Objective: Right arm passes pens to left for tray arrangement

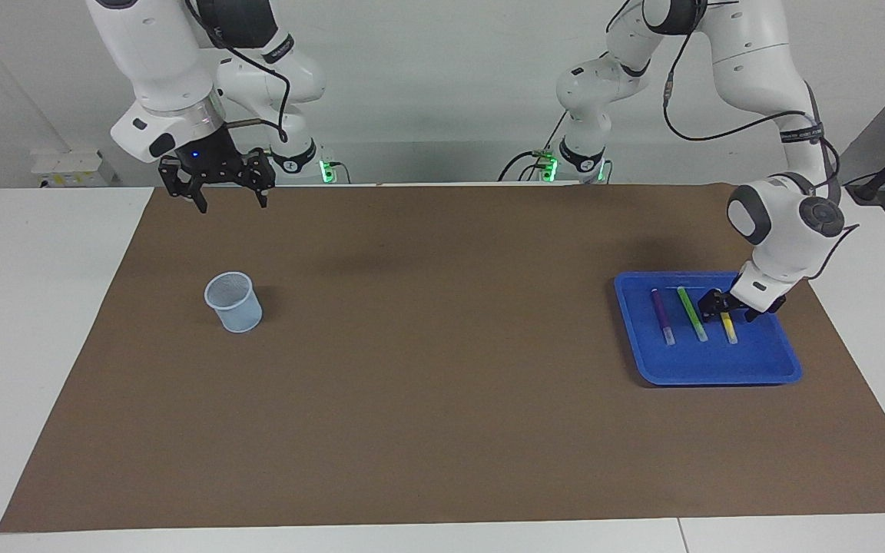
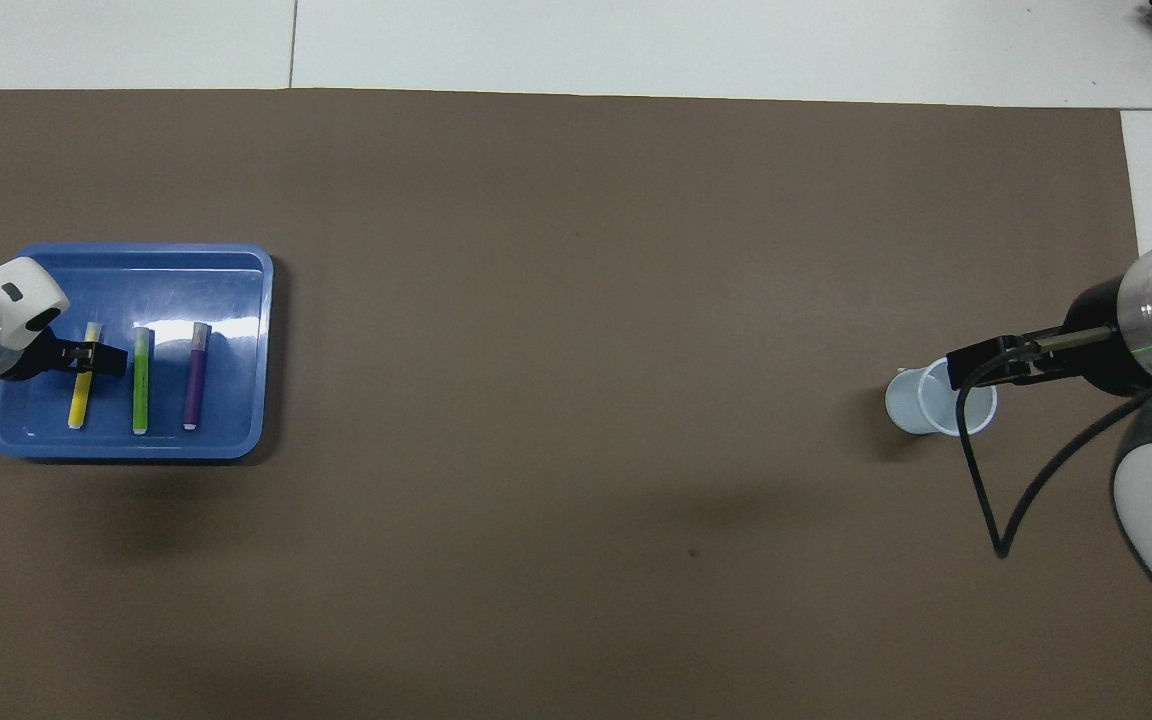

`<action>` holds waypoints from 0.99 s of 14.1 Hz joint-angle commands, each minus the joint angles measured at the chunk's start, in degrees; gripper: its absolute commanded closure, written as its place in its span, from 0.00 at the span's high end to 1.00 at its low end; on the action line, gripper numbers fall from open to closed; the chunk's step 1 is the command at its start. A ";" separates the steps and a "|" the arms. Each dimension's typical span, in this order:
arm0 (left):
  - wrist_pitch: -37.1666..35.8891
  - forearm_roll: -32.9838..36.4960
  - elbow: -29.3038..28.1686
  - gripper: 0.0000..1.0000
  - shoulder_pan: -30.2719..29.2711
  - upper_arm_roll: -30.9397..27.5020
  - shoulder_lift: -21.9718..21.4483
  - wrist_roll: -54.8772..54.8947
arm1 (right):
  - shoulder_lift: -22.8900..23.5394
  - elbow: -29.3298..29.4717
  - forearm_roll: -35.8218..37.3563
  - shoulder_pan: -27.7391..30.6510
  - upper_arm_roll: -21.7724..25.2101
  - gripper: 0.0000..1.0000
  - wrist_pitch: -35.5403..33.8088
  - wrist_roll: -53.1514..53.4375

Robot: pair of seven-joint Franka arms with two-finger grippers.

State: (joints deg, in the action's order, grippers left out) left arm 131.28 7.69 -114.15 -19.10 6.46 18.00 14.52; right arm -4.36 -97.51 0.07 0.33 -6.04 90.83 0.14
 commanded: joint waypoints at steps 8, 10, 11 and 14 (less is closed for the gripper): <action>-19.11 -4.26 12.01 1.00 3.10 0.66 -2.97 -3.43 | 1.03 0.57 -0.69 0.55 0.77 1.00 0.05 -0.67; -23.59 -4.26 15.78 1.00 4.85 0.57 -3.32 -6.16 | 0.76 0.22 -0.86 0.63 0.77 1.00 -0.03 -0.67; -26.05 -4.26 17.71 1.00 5.29 0.57 -3.32 -6.95 | 0.67 0.04 -0.95 0.64 0.77 1.00 -0.12 -0.58; -31.51 -6.97 22.12 1.00 6.52 0.66 -3.41 -10.72 | 0.58 0.04 -0.95 0.64 0.77 1.00 0.14 -0.49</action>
State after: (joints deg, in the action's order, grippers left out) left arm 103.34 2.79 -94.96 -13.53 7.68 14.35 6.32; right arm -3.55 -97.51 0.07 0.42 -5.28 91.18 0.14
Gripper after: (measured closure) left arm 0.000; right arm 0.000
